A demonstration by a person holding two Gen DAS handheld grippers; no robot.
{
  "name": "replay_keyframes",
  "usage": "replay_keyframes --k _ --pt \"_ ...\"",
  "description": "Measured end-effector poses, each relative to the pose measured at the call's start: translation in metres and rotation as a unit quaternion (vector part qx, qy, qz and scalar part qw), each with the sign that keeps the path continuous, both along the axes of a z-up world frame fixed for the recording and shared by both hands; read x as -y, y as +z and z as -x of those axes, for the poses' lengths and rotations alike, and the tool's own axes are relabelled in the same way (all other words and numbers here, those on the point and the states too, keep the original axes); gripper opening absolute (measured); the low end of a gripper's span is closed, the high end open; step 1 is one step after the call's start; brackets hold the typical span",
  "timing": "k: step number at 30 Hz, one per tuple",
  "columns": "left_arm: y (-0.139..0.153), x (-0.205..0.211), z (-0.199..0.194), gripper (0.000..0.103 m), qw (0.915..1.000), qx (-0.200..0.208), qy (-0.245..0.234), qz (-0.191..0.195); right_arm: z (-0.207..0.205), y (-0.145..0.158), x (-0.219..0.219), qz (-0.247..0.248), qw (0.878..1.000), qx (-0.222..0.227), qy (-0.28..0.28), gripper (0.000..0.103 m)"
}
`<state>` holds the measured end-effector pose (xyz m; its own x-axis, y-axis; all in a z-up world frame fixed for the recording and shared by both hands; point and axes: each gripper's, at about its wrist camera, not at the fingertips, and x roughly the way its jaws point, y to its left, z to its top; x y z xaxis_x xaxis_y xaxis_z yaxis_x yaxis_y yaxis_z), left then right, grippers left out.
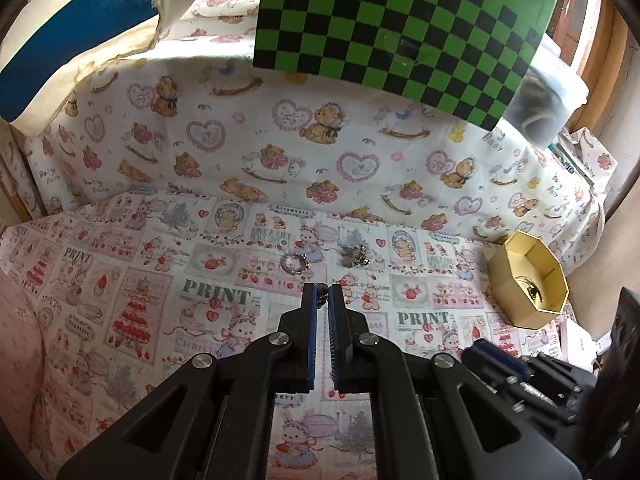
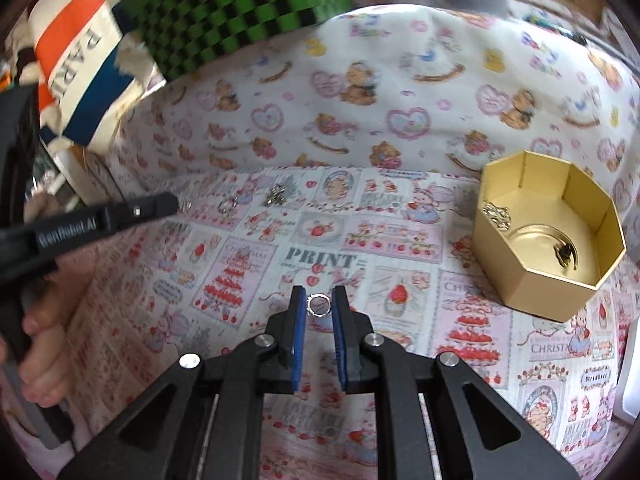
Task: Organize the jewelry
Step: 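Grasp a small silver ring with the right tool and carry it toward the gold box, then lower the silver ring into the gold box and open the right tool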
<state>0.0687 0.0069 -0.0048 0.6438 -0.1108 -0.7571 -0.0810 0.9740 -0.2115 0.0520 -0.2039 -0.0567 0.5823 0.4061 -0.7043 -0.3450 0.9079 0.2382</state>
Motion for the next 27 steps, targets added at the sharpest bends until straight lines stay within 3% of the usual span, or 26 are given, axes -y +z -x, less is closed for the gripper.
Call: replay_keyframes --k 14,19,22,27 --pt "-0.006 0.002 -0.002 0.005 1.0000 -0.003 -0.003 -0.007 0.000 0.018 0.031 -0.033 0.999 0.022 -0.038 0.012" --pt "-0.006 0.005 -0.003 0.005 0.9998 0.012 -0.014 0.000 -0.005 0.028 0.066 -0.056 0.994 0.032 -0.089 0.012" --pt "-0.002 0.007 -0.001 0.005 0.9995 0.029 -0.014 0.001 -0.008 0.034 0.089 -0.052 0.989 0.046 -0.128 0.012" --pt "0.004 0.007 0.003 0.005 0.9989 0.043 -0.015 -0.001 -0.022 0.031 0.118 -0.040 0.985 0.032 -0.166 0.012"
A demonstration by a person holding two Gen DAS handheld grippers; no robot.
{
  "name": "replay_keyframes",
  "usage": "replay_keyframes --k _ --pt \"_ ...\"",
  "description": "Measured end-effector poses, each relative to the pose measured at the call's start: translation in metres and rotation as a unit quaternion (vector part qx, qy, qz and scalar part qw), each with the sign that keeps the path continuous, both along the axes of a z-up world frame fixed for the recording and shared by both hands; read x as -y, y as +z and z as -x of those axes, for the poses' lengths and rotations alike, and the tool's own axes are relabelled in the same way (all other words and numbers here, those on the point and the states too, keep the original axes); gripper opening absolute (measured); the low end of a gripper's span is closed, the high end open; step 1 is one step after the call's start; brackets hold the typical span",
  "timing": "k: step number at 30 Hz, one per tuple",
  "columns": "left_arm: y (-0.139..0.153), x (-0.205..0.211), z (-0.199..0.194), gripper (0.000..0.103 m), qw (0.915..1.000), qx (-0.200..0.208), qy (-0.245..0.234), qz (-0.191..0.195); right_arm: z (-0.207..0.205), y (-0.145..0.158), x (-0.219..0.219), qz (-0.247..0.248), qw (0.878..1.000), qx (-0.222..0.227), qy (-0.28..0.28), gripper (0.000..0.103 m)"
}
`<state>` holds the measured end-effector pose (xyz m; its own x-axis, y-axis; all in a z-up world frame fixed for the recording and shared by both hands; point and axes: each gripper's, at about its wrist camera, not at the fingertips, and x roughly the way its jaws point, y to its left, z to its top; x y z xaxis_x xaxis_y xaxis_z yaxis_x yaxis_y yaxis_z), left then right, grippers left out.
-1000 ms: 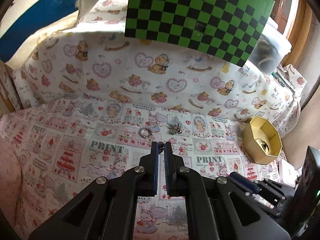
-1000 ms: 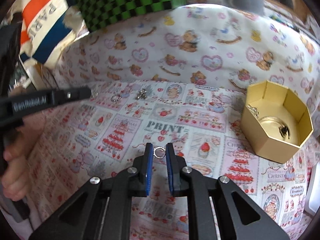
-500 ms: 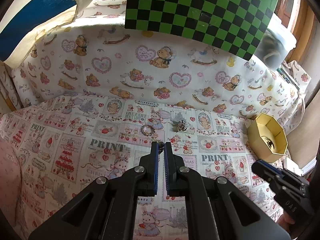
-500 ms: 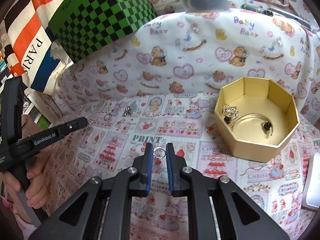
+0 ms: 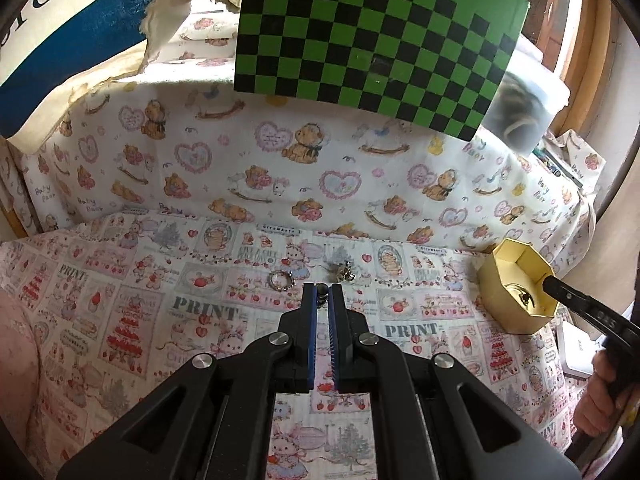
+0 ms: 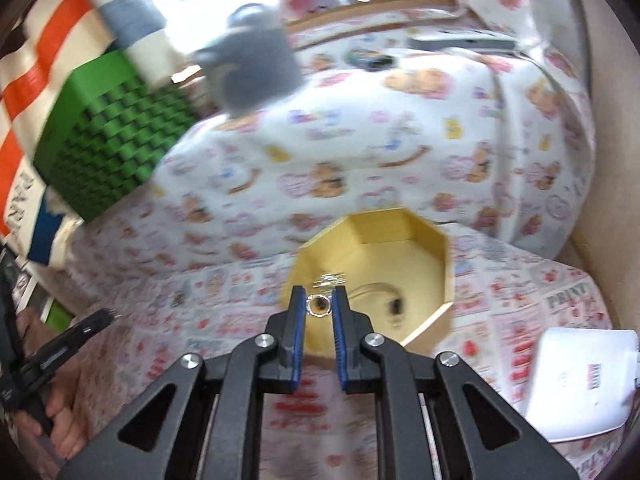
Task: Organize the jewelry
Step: 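Lower the silver ring into the gold box and open the right tool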
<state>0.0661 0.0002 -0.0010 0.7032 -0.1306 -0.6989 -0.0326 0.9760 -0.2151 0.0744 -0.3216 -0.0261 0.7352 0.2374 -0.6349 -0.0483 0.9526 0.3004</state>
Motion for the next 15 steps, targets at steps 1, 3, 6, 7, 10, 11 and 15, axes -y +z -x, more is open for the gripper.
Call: replay_keyframes --k 1,3,6,7,10,11,15 --pt "0.000 0.000 0.000 0.005 1.0000 0.000 0.000 0.001 -0.004 -0.003 0.002 0.003 1.000 -0.004 -0.003 0.012" --pt "0.000 -0.001 0.000 0.005 1.0000 -0.001 0.001 0.001 -0.008 -0.006 0.006 0.006 1.000 -0.010 -0.008 0.012" --pt "-0.001 -0.002 0.000 0.005 1.0000 -0.002 0.002 0.002 -0.012 -0.008 0.007 0.019 1.000 -0.014 -0.010 0.012" --pt "-0.001 -0.002 0.000 0.005 1.0000 -0.002 0.003 0.002 -0.014 -0.009 0.006 0.023 1.000 -0.014 -0.009 0.012" --pt "-0.001 -0.002 0.000 0.005 1.0000 -0.001 0.001 0.002 -0.015 -0.011 0.002 0.029 0.999 -0.017 -0.009 0.012" --pt "-0.001 -0.001 0.001 0.005 1.0000 -0.001 0.001 0.001 -0.016 -0.011 0.002 0.030 0.999 -0.017 -0.009 0.012" --pt "-0.002 0.001 0.001 0.005 1.0000 0.000 0.002 -0.001 -0.020 -0.015 -0.002 0.036 0.999 -0.022 -0.009 0.012"
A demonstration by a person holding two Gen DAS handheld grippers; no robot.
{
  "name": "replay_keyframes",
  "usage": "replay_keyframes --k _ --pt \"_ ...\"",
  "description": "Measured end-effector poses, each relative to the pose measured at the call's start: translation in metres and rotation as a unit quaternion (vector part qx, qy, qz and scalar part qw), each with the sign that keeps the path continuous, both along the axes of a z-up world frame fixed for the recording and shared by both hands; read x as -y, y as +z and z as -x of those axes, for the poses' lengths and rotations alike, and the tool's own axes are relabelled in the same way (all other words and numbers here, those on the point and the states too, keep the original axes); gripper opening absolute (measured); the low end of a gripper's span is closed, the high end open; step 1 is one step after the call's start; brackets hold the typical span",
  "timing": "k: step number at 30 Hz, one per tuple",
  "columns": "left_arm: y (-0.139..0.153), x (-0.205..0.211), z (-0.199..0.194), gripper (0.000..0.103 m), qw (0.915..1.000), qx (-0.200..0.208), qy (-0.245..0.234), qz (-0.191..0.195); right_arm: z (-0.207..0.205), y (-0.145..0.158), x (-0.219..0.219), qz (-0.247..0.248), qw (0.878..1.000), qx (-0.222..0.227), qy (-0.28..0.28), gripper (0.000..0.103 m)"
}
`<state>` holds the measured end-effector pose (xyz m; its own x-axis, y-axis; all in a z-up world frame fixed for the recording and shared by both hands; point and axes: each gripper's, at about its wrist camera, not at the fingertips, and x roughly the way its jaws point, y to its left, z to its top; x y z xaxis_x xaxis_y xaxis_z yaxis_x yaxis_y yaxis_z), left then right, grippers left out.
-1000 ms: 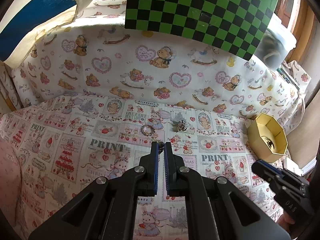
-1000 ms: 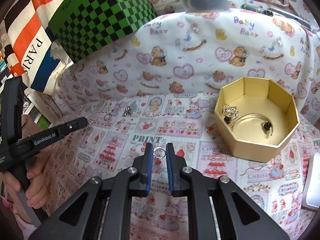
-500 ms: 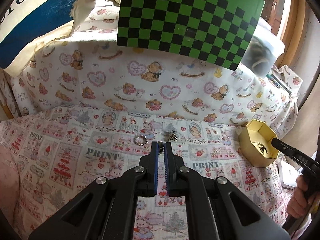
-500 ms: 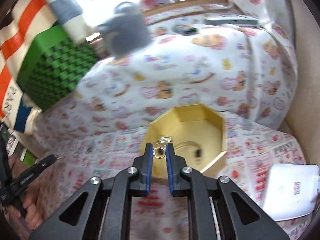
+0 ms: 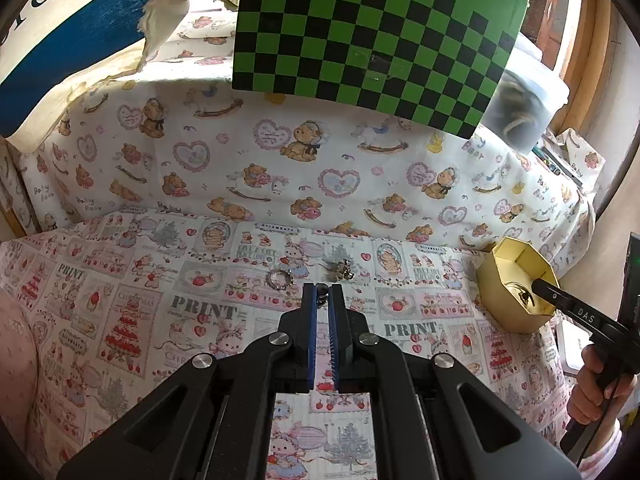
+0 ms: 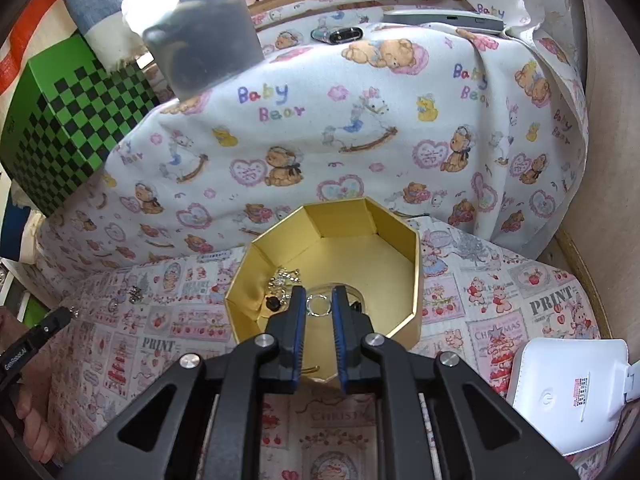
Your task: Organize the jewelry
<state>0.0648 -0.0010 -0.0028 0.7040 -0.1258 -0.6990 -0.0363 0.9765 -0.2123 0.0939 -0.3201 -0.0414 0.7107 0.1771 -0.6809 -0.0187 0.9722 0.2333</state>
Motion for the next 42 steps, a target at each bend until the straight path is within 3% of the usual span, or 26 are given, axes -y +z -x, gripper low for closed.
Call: replay_keyframes --k 6,12,18,21,25,29,31,35,42 --pt "0.005 0.001 0.004 0.005 0.9997 0.021 -0.004 0.010 -0.001 0.000 -0.005 0.006 1.000 0.005 0.000 0.012" --pt "0.008 0.014 0.008 0.005 0.9993 0.031 -0.010 -0.017 0.001 0.001 0.002 0.008 1.000 0.000 -0.001 0.012" --pt "0.011 0.025 0.014 0.005 0.9986 0.041 -0.030 -0.016 0.004 0.005 0.005 0.000 1.000 0.008 -0.004 0.013" --pt "0.014 0.037 0.018 0.005 0.9978 0.049 -0.042 -0.014 0.009 0.011 0.016 -0.018 0.999 0.026 -0.020 0.013" --pt "0.020 0.078 0.009 0.005 0.9939 0.048 -0.096 -0.022 0.018 0.021 0.043 -0.052 0.995 0.059 -0.069 0.013" --pt "0.032 0.121 -0.008 0.005 0.9888 0.043 -0.142 -0.013 0.023 0.024 0.071 -0.105 0.986 0.075 -0.106 0.017" --pt "0.037 0.137 -0.017 0.005 0.9872 0.042 -0.154 -0.005 0.027 0.022 0.081 -0.123 0.980 0.081 -0.137 0.030" --pt "0.034 0.169 -0.037 0.005 0.9807 0.019 -0.193 0.023 0.024 0.022 0.080 -0.117 0.981 0.075 -0.138 0.030" --pt "0.006 0.202 -0.064 0.005 0.9763 -0.032 -0.210 0.039 0.022 0.020 0.077 -0.114 0.982 0.065 -0.133 0.030"
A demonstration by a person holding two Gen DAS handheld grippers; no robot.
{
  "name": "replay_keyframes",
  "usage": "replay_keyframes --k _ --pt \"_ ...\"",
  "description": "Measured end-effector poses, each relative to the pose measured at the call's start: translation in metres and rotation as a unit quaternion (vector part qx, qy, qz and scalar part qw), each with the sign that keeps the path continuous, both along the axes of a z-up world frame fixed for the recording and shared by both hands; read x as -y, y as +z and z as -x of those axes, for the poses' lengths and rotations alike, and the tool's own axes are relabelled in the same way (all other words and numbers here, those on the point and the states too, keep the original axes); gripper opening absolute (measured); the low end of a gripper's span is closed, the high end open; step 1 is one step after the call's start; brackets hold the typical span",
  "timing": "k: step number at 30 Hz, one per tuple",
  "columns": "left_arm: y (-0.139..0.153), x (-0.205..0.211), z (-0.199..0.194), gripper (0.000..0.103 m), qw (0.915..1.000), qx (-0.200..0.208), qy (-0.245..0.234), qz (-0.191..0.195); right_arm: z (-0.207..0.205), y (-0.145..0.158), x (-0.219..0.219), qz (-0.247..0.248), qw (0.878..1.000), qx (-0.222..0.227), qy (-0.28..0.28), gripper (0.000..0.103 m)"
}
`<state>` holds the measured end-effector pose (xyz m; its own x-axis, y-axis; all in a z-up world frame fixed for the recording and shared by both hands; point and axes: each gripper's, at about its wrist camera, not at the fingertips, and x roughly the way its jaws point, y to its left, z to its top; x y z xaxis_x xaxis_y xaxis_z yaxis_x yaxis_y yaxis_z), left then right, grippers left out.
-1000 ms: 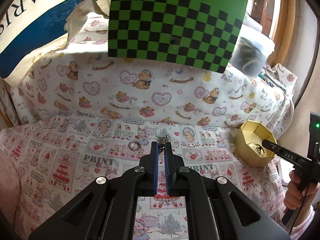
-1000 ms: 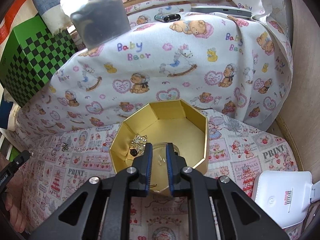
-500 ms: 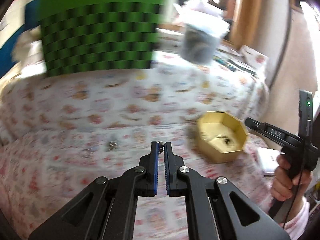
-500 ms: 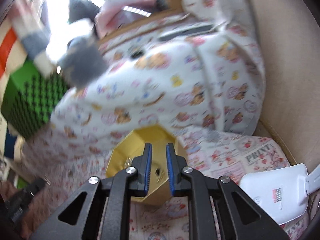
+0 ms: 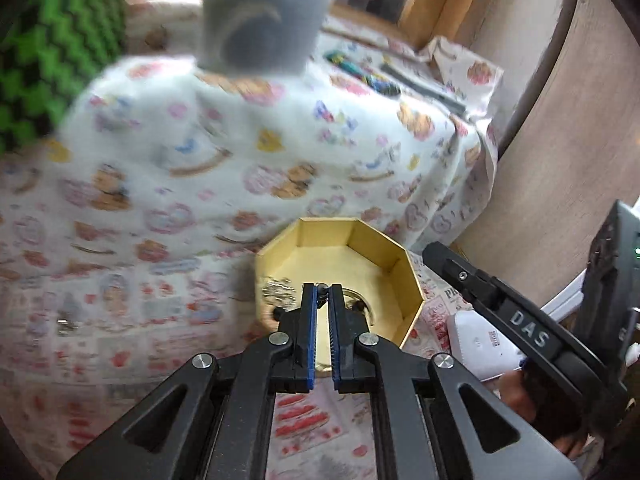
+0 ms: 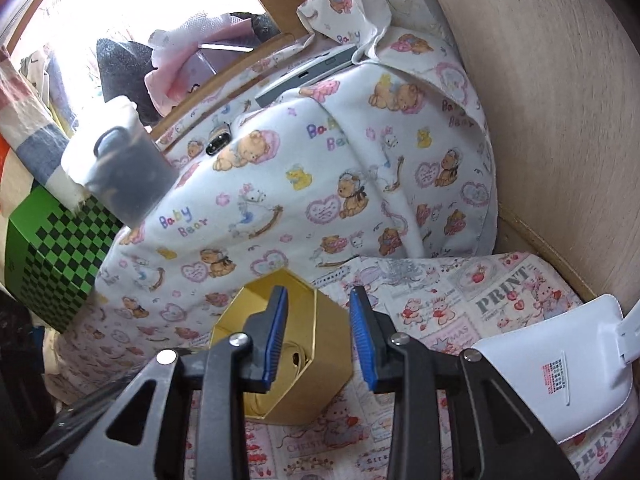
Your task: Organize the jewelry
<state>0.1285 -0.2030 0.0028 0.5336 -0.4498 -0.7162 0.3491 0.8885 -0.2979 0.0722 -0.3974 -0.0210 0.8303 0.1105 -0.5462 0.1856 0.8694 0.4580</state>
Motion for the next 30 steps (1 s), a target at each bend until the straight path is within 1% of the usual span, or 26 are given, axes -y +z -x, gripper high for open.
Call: replay_keyframes --k 4,6,9,13,19,22,23,24,26,30 --pt "-0.012 0.016 -0.005 0.005 0.9997 -0.018 -0.015 -0.012 0.000 0.001 0.002 -0.005 1.000 0.002 -0.008 0.031" --pt "-0.015 0.024 -0.006 0.005 0.9993 -0.016 -0.021 -0.027 0.000 0.001 0.006 -0.008 1.000 0.003 -0.009 0.031" --pt "-0.018 0.035 -0.004 0.005 0.9984 -0.009 -0.025 -0.051 -0.003 -0.005 0.008 -0.011 1.000 -0.008 -0.013 0.031" --pt "-0.025 0.042 -0.009 0.005 0.9977 -0.025 -0.026 -0.057 -0.003 -0.005 0.011 -0.017 1.000 -0.009 -0.019 0.031" --pt "-0.033 0.051 -0.011 0.005 0.9949 -0.027 -0.032 -0.092 0.000 -0.001 0.008 -0.008 1.000 -0.003 -0.020 0.031" --pt "-0.030 0.052 -0.008 0.005 0.9951 -0.017 -0.032 -0.092 -0.001 -0.002 0.008 -0.008 1.000 -0.005 -0.021 0.031" --pt "-0.027 0.052 -0.007 0.007 0.9950 -0.012 -0.034 -0.093 -0.001 -0.002 0.009 -0.009 1.000 -0.005 -0.021 0.031" --pt "-0.024 0.051 -0.006 0.014 0.9949 -0.008 -0.036 -0.094 0.000 -0.001 0.009 -0.010 1.000 -0.003 -0.020 0.031" --pt "-0.017 0.046 -0.001 0.019 0.9950 0.003 -0.041 -0.091 0.000 -0.001 0.010 -0.013 1.000 -0.002 -0.018 0.031" --pt "0.000 0.028 0.009 0.020 0.9952 0.026 -0.029 -0.090 0.000 -0.002 0.009 -0.018 1.000 -0.002 -0.011 0.031"
